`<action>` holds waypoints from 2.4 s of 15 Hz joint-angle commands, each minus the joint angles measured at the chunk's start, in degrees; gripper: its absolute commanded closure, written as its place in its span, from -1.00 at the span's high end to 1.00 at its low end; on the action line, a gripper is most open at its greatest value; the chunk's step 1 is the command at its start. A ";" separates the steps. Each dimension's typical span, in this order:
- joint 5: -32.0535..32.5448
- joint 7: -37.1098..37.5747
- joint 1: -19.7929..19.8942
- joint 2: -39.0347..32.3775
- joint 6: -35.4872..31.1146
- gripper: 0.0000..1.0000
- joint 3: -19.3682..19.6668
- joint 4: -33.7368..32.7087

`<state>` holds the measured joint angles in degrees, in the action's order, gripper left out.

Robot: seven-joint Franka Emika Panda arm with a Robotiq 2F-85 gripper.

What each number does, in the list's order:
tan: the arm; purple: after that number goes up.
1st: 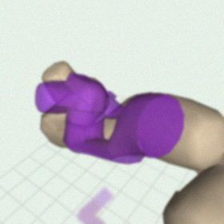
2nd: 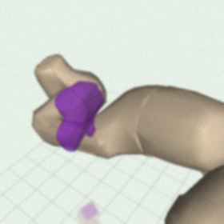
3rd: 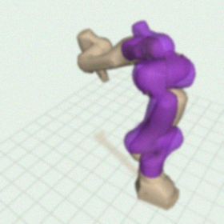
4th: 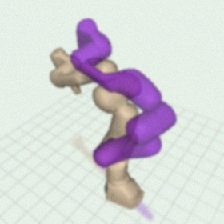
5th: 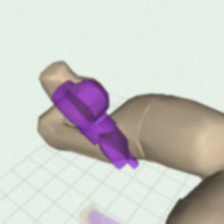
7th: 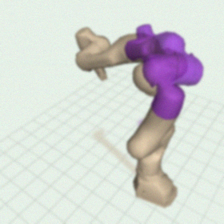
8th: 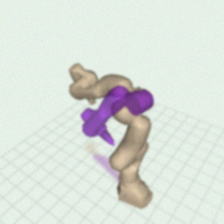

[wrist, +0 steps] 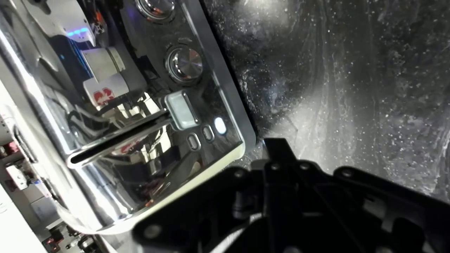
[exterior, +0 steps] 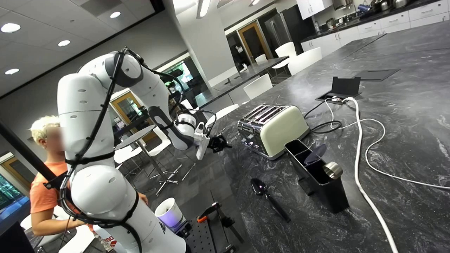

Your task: Press the left switch on the toaster

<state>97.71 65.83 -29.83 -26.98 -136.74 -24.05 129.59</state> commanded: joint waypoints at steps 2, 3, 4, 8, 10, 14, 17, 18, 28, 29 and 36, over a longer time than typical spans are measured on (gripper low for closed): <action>2.62 4.29 -0.59 -3.67 5.83 -1.00 -0.46 -2.74; 3.09 5.42 -0.67 -4.18 7.04 -1.00 -0.46 -2.97; 3.56 6.46 -0.68 -4.71 8.02 -1.00 -0.50 -3.21; 4.28 9.09 -0.93 -6.52 11.96 -1.00 -0.76 -4.17; 3.63 8.89 -1.23 -7.36 14.03 -1.00 -0.86 -4.86; 3.56 8.62 -1.12 -8.97 15.76 -1.00 -1.18 -6.40; 3.28 8.17 -1.02 -9.95 15.81 -1.00 -1.20 -7.46; 3.15 8.11 -0.98 -10.26 15.80 -1.00 -1.17 -7.77; 3.29 8.23 -1.20 -12.40 17.63 -1.00 -0.79 -9.93; 3.17 8.14 -1.22 -12.53 17.95 -1.00 -0.81 -10.10; 3.59 8.60 -1.18 -13.69 18.86 -1.00 -0.81 -11.49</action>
<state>100.92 73.53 -30.76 -39.75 -119.66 -24.66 119.33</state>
